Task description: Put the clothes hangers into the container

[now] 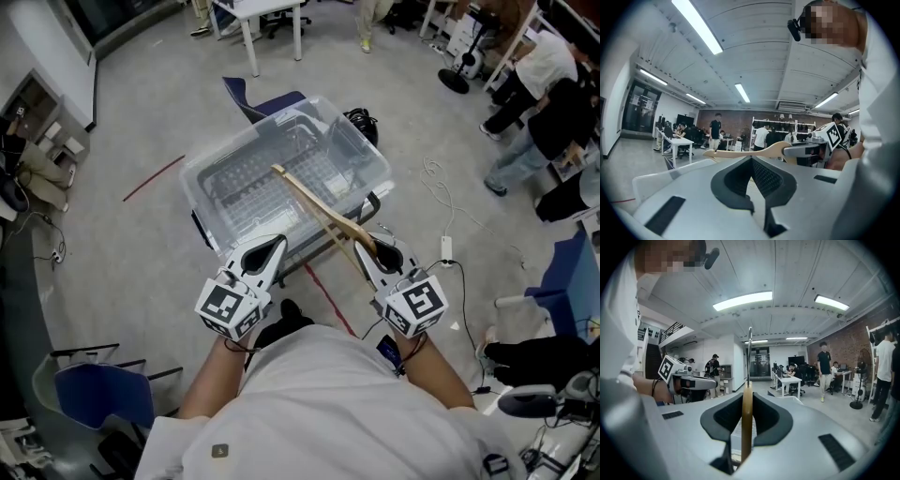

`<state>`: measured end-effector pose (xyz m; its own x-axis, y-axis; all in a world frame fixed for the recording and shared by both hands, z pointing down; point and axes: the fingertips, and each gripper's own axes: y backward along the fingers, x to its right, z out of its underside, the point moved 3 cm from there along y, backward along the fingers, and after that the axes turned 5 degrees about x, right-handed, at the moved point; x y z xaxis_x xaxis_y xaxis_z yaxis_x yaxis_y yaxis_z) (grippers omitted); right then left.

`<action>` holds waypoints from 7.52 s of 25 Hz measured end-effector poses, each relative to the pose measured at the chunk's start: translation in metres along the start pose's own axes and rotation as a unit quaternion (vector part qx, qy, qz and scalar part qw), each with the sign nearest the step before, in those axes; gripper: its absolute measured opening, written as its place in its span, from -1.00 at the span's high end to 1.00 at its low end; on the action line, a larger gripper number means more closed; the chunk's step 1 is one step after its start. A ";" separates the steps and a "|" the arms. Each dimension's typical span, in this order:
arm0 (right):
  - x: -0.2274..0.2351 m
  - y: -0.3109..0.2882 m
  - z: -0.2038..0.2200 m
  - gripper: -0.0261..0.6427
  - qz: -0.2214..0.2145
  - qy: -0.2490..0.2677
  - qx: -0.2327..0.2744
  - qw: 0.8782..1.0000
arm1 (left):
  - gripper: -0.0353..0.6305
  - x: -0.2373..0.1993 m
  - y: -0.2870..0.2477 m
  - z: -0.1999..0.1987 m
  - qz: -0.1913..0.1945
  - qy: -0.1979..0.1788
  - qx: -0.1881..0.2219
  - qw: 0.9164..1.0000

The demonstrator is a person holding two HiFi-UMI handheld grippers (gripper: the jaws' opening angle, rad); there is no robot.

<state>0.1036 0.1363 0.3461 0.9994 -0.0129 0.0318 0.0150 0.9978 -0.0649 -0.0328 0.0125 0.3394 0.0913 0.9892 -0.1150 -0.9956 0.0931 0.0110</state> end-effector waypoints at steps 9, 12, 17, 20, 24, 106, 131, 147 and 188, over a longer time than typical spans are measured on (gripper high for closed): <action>-0.011 -0.086 -0.017 0.72 -0.017 0.014 0.000 1.000 | 0.85 -0.074 0.012 -0.013 -0.009 -0.002 0.002 1.000; -0.018 -0.113 -0.013 0.72 -0.031 0.016 -0.003 0.999 | 0.85 -0.096 0.020 -0.009 -0.017 0.002 0.000 1.000; -0.024 -0.153 -0.012 0.72 -0.058 0.019 -0.015 0.998 | 0.85 -0.127 0.026 -0.005 -0.037 0.011 -0.001 0.999; -0.023 -0.172 -0.009 0.72 -0.080 0.020 -0.023 0.996 | 0.85 -0.139 0.027 -0.006 -0.055 0.015 -0.002 0.998; -0.022 -0.199 -0.015 0.72 -0.109 0.023 -0.029 0.993 | 0.85 -0.156 0.030 -0.012 -0.083 0.017 -0.002 0.996; 0.086 -0.386 0.442 0.47 -0.472 -0.010 -0.444 0.762 | 0.85 -0.253 -0.062 0.156 -0.352 0.174 -0.131 0.910; 0.102 -0.426 0.478 0.22 -0.389 0.088 -0.450 0.799 | 0.85 -0.263 -0.062 0.163 -0.351 0.173 -0.137 0.910; 0.073 -0.415 0.317 0.44 -0.343 0.068 -0.323 0.879 | 0.85 -0.249 -0.036 0.128 -0.322 0.142 -0.099 0.931; -0.061 -0.212 -0.009 0.86 -0.239 0.065 -0.045 0.968 | 0.85 -0.142 0.047 -0.018 -0.132 0.028 -0.024 0.991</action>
<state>0.0399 -0.0745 0.3489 0.8726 -0.4863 -0.0463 0.4739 0.8657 -0.1614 -0.0930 -0.1255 0.3387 0.3490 0.9229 -0.1629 -0.9370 0.3412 -0.0744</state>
